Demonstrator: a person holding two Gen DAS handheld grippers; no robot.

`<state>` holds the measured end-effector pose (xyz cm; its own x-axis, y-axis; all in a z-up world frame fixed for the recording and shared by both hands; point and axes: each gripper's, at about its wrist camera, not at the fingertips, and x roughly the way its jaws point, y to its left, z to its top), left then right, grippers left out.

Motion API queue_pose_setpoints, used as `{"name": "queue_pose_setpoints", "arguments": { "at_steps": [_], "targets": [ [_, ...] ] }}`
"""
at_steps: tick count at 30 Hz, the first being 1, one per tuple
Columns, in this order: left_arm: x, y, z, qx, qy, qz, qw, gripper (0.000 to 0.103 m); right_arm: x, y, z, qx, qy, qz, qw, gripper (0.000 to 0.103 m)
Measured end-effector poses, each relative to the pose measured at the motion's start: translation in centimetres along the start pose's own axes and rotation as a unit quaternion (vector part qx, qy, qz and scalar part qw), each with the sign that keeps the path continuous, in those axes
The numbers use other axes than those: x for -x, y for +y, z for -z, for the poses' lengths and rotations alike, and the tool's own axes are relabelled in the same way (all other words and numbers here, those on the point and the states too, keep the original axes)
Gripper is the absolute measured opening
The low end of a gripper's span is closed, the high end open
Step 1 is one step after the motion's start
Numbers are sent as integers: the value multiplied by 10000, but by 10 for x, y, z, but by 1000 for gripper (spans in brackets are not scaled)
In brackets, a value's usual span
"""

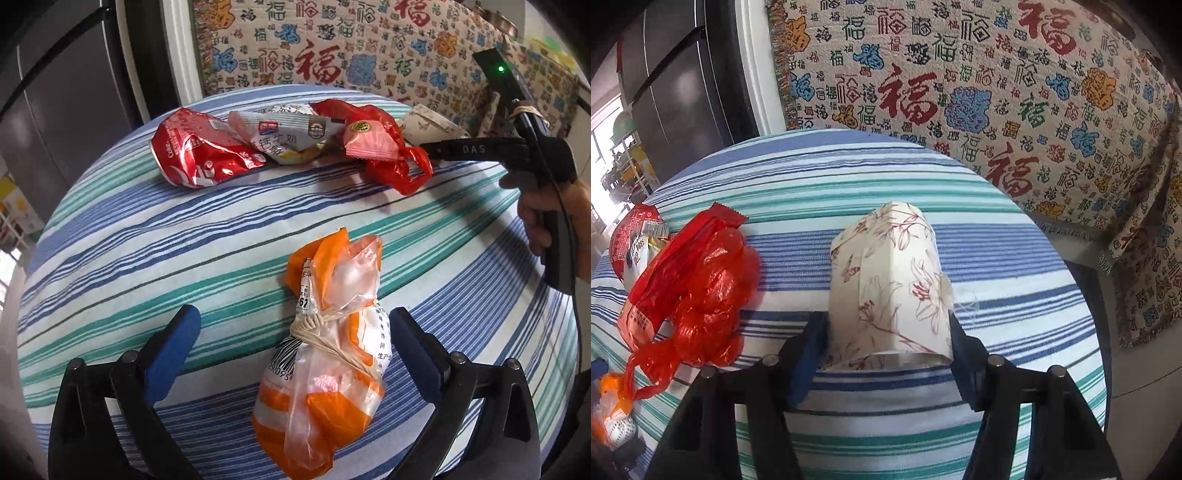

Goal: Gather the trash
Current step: 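Grasp the orange mesh-wrapped bag with the left tool while the right tool grasps the floral paper box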

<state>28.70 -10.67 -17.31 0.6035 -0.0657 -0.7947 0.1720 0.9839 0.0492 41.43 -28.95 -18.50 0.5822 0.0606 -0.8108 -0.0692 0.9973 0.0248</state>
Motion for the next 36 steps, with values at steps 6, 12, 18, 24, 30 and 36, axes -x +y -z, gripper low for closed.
{"name": "queue_pose_setpoints", "arguments": {
  "at_steps": [6,12,18,24,30,36],
  "targets": [
    [-1,1,-1,21,11,-47,10000,103,44,11,56,219,179,-139,9995,63],
    [-1,1,0,22,6,-54,10000,103,80,24,107,301,-150,-100,9994,67],
    [-2,0,0,42,-7,-84,10000,103,70,19,97,154,-85,-77,9998,78],
    [-2,1,0,39,-10,-85,10000,103,69,17,95,140,-63,-69,9999,82],
    [-2,1,0,36,3,-80,10000,103,69,17,94,137,-59,-76,9999,82],
    [-1,0,2,15,11,-60,10000,103,68,16,93,141,-58,-71,9999,82]
  ]
}}
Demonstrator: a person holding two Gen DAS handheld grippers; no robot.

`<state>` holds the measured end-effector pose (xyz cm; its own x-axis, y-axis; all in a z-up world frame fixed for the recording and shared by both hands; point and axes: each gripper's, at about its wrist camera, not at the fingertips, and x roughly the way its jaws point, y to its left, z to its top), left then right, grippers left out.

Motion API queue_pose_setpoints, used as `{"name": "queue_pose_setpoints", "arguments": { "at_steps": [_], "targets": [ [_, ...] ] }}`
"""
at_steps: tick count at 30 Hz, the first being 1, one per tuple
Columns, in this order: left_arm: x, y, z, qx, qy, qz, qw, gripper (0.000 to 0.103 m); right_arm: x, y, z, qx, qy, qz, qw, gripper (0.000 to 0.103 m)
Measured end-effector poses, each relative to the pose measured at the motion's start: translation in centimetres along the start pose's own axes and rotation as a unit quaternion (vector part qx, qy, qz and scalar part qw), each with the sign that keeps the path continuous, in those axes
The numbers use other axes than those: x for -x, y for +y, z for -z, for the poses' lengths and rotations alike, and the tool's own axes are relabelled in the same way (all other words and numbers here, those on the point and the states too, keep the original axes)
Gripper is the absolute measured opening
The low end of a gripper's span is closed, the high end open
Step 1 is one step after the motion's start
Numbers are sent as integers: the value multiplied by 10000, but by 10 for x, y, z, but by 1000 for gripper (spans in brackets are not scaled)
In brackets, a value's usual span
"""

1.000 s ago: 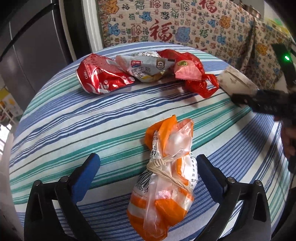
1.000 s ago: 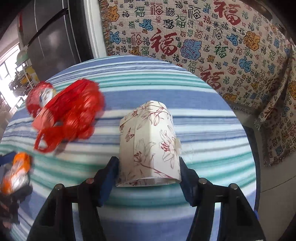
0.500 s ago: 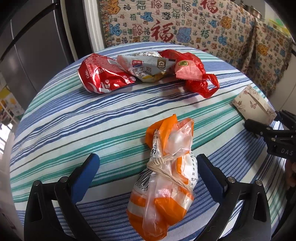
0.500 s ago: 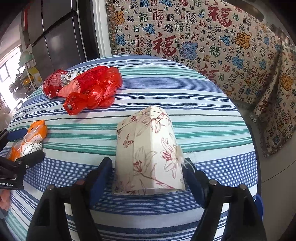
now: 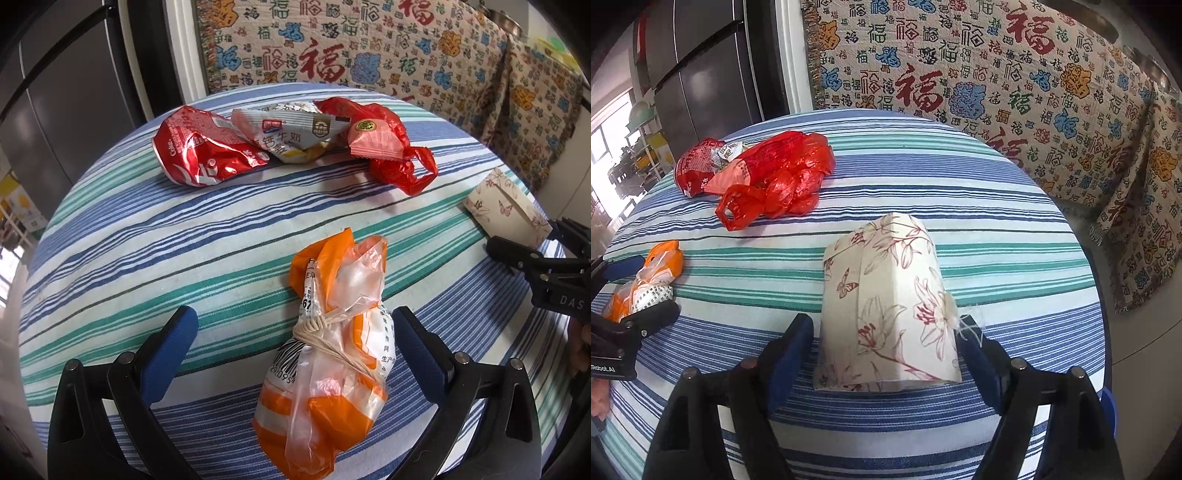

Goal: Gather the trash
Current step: 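Grasp the orange mesh-wrapped bag with the left tool while the right tool grasps the floral paper box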

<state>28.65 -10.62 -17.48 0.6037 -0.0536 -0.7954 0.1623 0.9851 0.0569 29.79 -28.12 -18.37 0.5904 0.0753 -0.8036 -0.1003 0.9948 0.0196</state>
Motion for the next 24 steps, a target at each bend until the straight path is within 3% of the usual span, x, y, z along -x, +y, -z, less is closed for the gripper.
{"name": "queue_pose_setpoints", "arguments": {
  "at_steps": [6,11,16,20,24],
  "targets": [
    [0,0,-1,-44,47,40,10000,103,2,1,2,-17,1,-20,10000,82],
    [2,7,-2,-254,352,207,9988,103,2,-4,2,200,134,-183,9995,83],
    [8,2,2,-413,324,407,9978,102,3,-11,-1,236,394,-205,9987,84],
    [15,-9,3,-694,187,247,9971,100,13,-15,-3,129,251,-311,9991,84],
    [18,-9,2,-660,168,410,9968,77,14,-14,-7,115,199,-485,9986,84]
  ]
}}
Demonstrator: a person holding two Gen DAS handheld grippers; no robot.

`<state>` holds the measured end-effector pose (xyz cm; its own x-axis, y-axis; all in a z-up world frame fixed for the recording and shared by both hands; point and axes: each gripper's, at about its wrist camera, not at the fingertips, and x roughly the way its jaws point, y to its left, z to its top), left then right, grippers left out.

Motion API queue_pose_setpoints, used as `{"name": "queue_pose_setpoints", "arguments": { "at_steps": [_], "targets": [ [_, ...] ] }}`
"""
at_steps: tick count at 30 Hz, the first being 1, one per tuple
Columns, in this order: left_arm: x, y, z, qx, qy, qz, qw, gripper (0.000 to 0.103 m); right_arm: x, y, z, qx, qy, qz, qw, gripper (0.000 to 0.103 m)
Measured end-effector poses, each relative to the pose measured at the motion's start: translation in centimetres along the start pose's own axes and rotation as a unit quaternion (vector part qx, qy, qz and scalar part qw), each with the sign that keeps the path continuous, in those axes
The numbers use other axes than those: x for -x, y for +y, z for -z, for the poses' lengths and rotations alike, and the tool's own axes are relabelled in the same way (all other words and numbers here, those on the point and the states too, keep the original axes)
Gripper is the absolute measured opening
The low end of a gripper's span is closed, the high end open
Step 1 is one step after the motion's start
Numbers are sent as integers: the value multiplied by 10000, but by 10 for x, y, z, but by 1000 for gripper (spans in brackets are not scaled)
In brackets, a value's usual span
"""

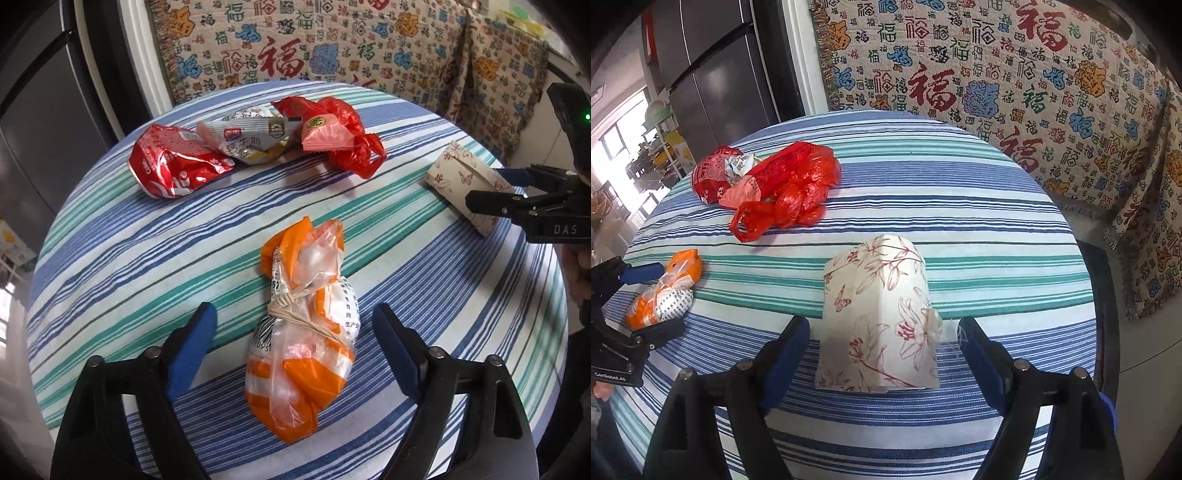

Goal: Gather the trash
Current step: 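Grasp the orange mesh-wrapped bag with the left tool while the right tool grasps the floral paper box, then carry both items to the blue wastebasket and open both tools to drop them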

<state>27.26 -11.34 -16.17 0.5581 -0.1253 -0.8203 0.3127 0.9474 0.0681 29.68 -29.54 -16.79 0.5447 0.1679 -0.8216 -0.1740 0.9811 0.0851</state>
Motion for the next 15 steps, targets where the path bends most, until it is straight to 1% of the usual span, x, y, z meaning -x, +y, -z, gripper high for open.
{"name": "queue_pose_setpoints", "arguments": {
  "at_steps": [1,2,5,9,15],
  "targets": [
    [-2,0,1,26,63,63,10000,63,-3,1,0,29,73,-17,10000,82],
    [0,0,1,20,-11,18,10000,51,-5,3,0,59,159,-34,9999,63],
    [0,8,1,199,-20,125,9997,51,-1,5,0,17,201,-16,9998,62],
    [6,15,-1,412,-138,214,9988,51,18,4,0,-18,62,-46,10000,61],
    [17,10,-4,526,-306,527,9968,51,49,-11,8,-147,-119,45,9998,61]
  ]
}}
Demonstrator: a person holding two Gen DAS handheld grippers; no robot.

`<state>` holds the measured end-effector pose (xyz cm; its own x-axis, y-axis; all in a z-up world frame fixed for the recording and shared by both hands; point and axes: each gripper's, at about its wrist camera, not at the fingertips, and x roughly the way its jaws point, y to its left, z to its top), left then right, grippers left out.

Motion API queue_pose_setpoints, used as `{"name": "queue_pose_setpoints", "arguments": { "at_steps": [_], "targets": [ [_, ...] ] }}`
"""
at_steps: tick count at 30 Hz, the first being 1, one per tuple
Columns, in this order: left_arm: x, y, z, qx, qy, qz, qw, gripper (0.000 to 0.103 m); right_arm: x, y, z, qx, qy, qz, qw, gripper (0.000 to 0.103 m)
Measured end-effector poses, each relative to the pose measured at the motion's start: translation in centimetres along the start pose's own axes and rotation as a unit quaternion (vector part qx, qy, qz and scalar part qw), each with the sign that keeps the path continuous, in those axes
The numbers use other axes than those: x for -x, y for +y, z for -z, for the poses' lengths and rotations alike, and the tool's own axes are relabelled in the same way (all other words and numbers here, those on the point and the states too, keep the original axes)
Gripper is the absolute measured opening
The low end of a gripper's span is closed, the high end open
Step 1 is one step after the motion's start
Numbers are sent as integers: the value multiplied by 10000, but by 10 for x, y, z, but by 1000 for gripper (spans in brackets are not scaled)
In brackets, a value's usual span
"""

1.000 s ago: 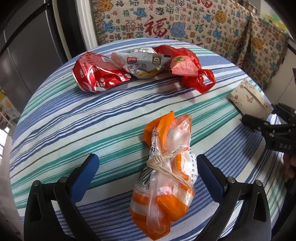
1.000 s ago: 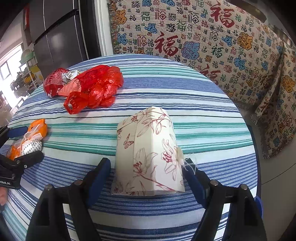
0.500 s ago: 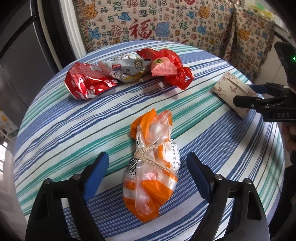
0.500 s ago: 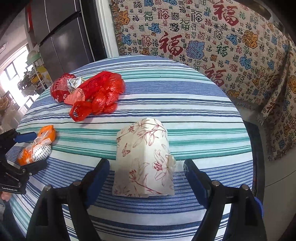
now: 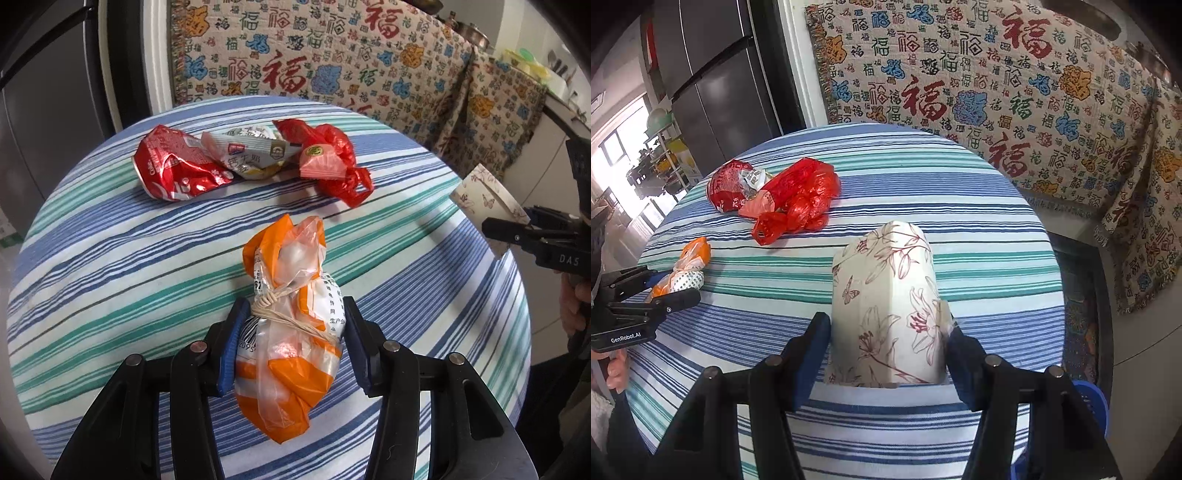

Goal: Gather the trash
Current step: 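Carry both items to the blue wastebasket and open both tools to drop them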

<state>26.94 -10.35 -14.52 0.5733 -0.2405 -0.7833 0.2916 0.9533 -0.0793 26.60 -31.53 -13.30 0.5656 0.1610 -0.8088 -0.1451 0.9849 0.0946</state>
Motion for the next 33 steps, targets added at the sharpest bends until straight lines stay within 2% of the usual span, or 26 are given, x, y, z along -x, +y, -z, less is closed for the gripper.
{"name": "queue_pose_setpoints", "arguments": {
  "at_steps": [6,10,16,23,28,33],
  "targets": [
    [10,-27,-7,-81,-174,169,9997,51,34,-30,13,-266,-151,86,9995,61],
    [21,-62,-18,-394,-309,339,9982,51,65,-58,24,-456,-333,256,9981,61],
    [28,-150,-30,-960,-413,991,9896,51,109,-121,53,-914,-481,830,9912,62],
    [12,-265,-31,-1586,-323,1597,9738,51,128,-191,105,-1566,-365,1541,9749,62],
    [-12,-328,-23,-1756,-98,1872,9665,51,131,-220,132,-1930,-311,1585,9678,62],
    [-39,-370,-22,-1796,64,2011,9629,51,131,-244,155,-2082,-230,1615,9644,62]
  ]
}}
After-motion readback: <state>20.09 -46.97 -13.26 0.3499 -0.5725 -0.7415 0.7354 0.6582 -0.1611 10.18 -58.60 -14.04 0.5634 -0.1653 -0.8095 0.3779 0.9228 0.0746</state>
